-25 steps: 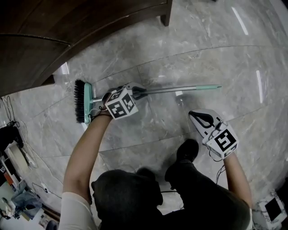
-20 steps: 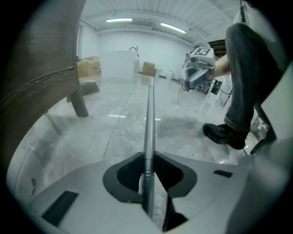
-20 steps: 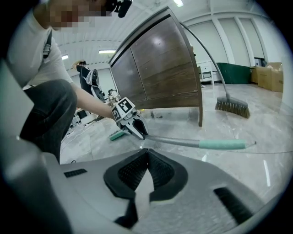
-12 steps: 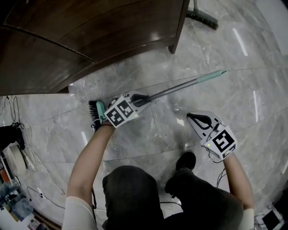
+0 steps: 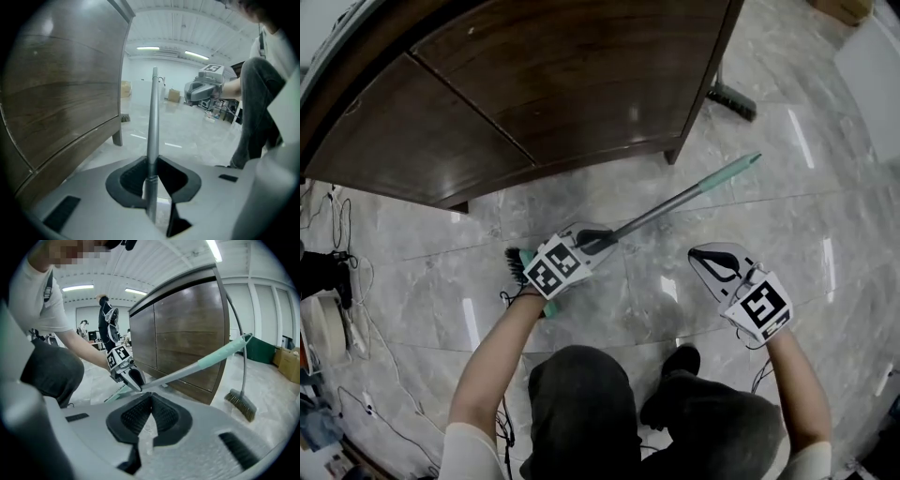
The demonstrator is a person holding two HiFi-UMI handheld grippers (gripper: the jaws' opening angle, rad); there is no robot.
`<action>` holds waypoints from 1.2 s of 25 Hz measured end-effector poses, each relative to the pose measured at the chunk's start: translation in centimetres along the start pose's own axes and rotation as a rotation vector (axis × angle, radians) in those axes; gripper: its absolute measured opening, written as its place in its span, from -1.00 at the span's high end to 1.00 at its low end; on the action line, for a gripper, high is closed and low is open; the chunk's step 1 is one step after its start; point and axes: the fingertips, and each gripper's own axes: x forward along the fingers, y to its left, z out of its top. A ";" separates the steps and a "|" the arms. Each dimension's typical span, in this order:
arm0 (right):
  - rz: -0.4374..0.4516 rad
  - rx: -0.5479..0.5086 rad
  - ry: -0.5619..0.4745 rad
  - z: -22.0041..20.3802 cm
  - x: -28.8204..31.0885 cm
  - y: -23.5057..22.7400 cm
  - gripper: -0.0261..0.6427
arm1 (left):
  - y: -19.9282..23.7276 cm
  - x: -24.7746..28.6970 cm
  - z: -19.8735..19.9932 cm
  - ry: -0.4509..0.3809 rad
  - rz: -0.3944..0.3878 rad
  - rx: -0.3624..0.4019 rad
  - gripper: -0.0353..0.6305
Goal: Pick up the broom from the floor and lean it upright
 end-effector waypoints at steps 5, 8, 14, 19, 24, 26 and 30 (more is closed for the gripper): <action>0.004 -0.032 -0.034 3.9 -0.4 -0.1 0.91 | 0.4 -4.3 1.5 -0.066 0.069 -0.065 0.68; 0.029 -0.055 -0.064 6.9 0.1 0.3 0.91 | 0.7 -6.8 2.0 -0.079 0.101 -0.124 0.68; 0.069 -0.100 -0.101 12.4 1.4 1.9 0.91 | 1.2 -11.5 2.5 -0.128 0.163 -0.203 0.69; 0.079 -0.125 -0.138 16.2 2.1 3.0 0.91 | 1.7 -15.0 3.0 -0.210 0.192 -0.294 0.69; 0.119 -0.194 -0.132 18.7 3.1 4.9 0.91 | 2.1 -17.8 2.6 -0.267 0.255 -0.388 0.69; 0.130 -0.219 -0.129 19.2 3.4 5.4 0.91 | 2.3 -18.7 2.4 -0.287 0.279 -0.419 0.69; 0.139 -0.248 -0.117 20.0 4.1 6.2 0.91 | 3.0 -20.1 1.7 -0.312 0.319 -0.458 0.69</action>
